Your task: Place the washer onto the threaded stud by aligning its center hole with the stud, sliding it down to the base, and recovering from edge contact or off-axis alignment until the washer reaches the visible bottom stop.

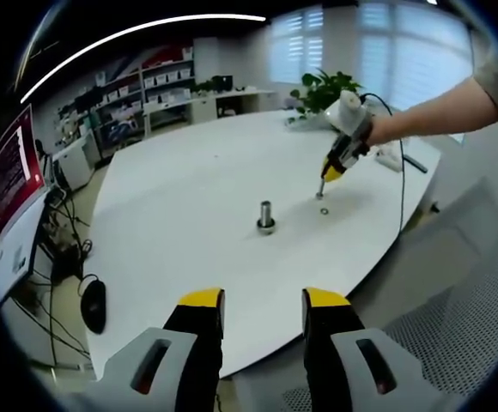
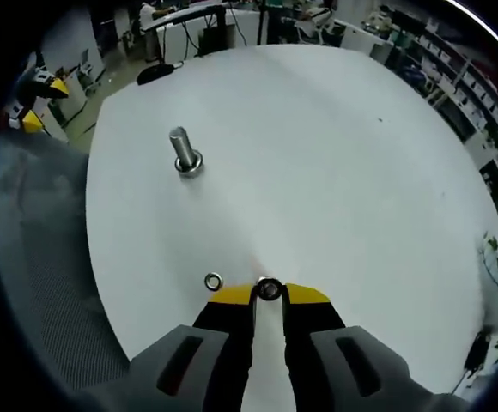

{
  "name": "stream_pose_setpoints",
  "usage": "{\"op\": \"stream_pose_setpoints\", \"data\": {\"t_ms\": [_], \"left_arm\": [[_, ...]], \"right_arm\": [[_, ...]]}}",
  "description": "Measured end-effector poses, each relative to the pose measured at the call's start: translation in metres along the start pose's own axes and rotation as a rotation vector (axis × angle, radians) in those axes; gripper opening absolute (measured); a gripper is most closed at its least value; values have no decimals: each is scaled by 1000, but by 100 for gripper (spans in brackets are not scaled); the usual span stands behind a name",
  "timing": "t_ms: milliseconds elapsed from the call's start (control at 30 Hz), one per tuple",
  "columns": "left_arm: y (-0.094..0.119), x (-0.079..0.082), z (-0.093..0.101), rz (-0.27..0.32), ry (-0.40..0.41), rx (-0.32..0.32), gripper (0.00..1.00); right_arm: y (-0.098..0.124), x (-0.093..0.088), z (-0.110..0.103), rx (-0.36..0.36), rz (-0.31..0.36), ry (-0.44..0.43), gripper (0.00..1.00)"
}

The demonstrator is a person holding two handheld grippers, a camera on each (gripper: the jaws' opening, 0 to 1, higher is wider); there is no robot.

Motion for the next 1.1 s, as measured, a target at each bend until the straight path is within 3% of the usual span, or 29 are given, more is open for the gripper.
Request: {"op": "stream_pose_setpoints", "data": {"t_ms": [333,700,1100], "left_arm": [[0,-1,1,-9,0,-1,34],[-1,-2,1,-14,-1,-4,34],[-1,-1,0,-12,11,-8,34]], "right_arm": [[-22,-12,7,15,-33,-55,14],[-36,-20,8,17,-70,-51,15],[-31,-19,7,9,-53,-55,21]]}}
Point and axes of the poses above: the point that each gripper's makers call its tool centre point, and the gripper's own axes: y roughly backward along the fingers, z roughly to its right, x roughly out of its top, the point moved 6 cm from there along y, roughly backward along the fingers, and after that the axes turned 8 degrees about x, right-handed, at the moved point
